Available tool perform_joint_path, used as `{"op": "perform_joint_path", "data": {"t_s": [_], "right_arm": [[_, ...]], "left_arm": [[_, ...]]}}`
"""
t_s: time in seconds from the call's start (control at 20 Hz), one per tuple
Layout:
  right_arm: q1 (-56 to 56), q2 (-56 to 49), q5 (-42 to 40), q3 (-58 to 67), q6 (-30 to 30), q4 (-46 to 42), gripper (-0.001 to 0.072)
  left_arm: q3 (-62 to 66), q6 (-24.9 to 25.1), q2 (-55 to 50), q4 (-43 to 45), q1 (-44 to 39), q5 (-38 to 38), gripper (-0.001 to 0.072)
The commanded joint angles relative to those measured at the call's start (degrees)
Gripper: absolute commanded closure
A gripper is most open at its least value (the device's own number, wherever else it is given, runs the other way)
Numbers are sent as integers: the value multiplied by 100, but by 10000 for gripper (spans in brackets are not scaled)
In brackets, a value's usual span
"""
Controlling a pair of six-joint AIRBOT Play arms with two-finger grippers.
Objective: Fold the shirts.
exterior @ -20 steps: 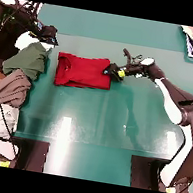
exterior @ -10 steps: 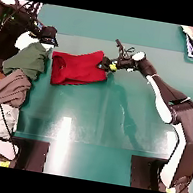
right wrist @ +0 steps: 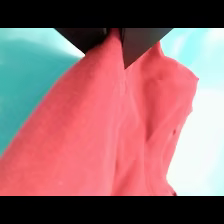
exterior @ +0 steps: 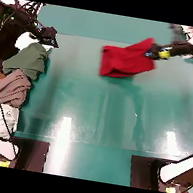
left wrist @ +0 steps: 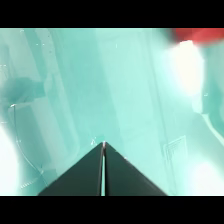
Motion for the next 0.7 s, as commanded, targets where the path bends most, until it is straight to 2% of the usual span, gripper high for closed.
{"op": "perform_joint_path", "data": {"t_s": [0.0,0.1,0.3,0.5,0.65], "right_arm": [[-1366,669,514,7,616,-1401,700],[-2009,861,695,7,964,-2013,700],[-2994,979,1156,7,1478,-2420,699],[-3296,1119,1633,7,1773,-3742,700],[-3296,1158,2260,7,1860,-4325,699]], "left_arm": [[-2,-7,2,-44,2,37,686],[-2,-9,2,-151,2,61,686],[-2,-9,2,-457,2,92,686],[-2,-9,2,-487,2,79,686],[-2,-4,2,-487,-9,83,686]]}}
